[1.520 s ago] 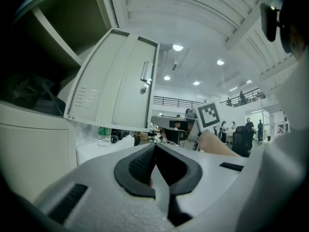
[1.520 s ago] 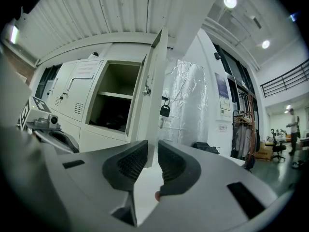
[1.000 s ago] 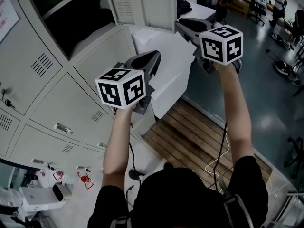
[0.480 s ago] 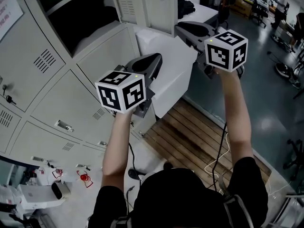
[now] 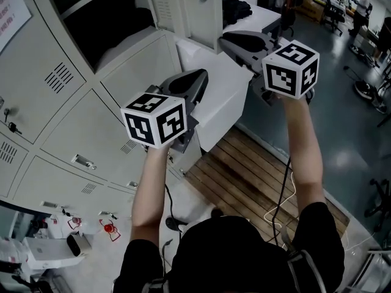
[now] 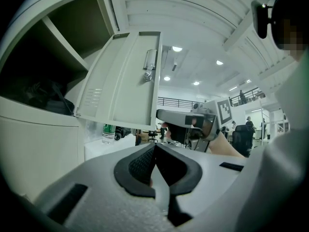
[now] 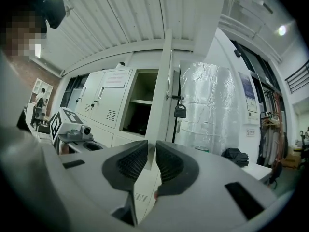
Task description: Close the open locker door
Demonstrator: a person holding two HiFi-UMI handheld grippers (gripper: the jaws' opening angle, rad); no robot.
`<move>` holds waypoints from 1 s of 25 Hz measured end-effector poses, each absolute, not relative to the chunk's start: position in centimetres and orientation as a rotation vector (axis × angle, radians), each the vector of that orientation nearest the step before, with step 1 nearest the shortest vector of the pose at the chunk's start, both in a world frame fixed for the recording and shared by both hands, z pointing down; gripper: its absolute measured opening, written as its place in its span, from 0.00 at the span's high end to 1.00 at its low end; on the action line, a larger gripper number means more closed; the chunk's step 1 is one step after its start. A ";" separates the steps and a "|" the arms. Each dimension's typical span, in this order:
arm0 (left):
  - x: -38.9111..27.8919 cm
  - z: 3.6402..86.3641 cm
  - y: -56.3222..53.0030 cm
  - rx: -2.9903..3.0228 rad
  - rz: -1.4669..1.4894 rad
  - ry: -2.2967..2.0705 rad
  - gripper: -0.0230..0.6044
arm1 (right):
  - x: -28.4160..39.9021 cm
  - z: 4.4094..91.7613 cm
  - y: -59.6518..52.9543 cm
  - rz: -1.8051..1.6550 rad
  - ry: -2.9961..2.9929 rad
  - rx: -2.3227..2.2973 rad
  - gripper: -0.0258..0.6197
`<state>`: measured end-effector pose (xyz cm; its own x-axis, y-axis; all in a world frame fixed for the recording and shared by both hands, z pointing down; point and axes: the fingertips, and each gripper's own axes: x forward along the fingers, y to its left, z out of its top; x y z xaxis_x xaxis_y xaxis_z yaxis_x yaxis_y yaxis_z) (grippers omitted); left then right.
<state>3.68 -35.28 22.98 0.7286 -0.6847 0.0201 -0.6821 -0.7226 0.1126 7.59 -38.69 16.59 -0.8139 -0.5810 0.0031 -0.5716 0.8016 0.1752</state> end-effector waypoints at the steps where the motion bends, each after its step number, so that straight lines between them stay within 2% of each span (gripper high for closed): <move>1: 3.5 23.0 -35.2 2.817 -0.032 -1.120 0.94 | 7.3 16.6 -38.4 -0.264 -2.929 0.928 0.87; 25: -6.7 23.5 -33.2 2.707 -0.024 -1.421 0.94 | -4.2 16.5 -33.3 -0.297 -3.047 0.608 0.87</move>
